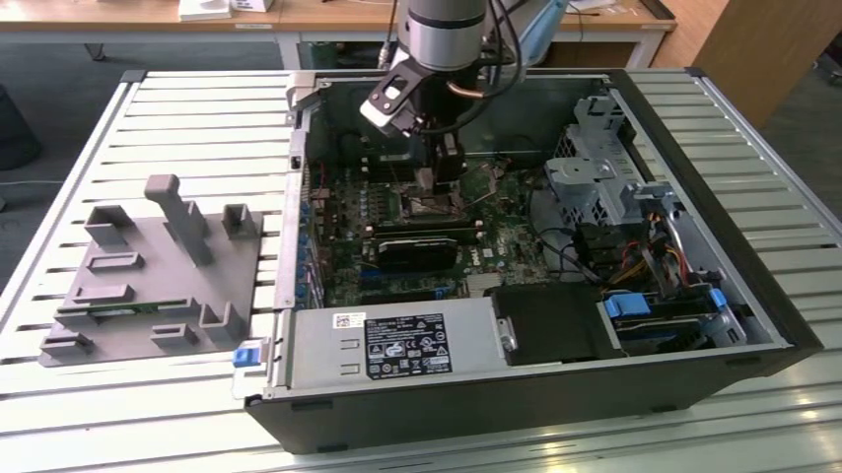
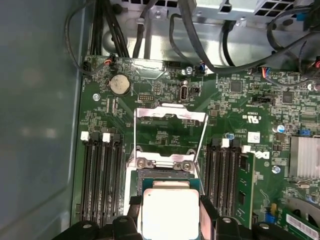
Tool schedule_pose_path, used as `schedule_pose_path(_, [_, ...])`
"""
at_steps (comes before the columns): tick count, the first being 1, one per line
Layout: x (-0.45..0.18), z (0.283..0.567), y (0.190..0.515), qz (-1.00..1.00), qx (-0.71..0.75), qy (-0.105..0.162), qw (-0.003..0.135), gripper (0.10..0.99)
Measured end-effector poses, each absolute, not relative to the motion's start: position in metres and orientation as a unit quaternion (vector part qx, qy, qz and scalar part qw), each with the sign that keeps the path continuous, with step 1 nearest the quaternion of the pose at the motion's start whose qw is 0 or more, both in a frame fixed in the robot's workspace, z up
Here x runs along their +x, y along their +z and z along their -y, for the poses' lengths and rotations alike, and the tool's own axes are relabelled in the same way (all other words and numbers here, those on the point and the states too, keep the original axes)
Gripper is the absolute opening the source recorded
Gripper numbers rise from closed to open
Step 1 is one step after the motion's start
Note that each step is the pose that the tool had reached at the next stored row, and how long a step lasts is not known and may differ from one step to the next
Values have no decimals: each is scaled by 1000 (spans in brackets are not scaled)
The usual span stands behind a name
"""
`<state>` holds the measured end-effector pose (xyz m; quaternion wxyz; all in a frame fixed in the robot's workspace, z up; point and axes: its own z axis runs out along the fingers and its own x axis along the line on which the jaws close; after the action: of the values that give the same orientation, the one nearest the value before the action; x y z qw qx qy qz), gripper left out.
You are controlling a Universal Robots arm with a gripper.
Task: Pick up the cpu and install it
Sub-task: 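Place the cpu into insertion slot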
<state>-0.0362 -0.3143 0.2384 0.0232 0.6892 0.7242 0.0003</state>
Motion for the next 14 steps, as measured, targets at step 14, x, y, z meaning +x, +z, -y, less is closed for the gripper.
schedule_pose_path(14, [-39,313,224,-722,691,0,23,541])
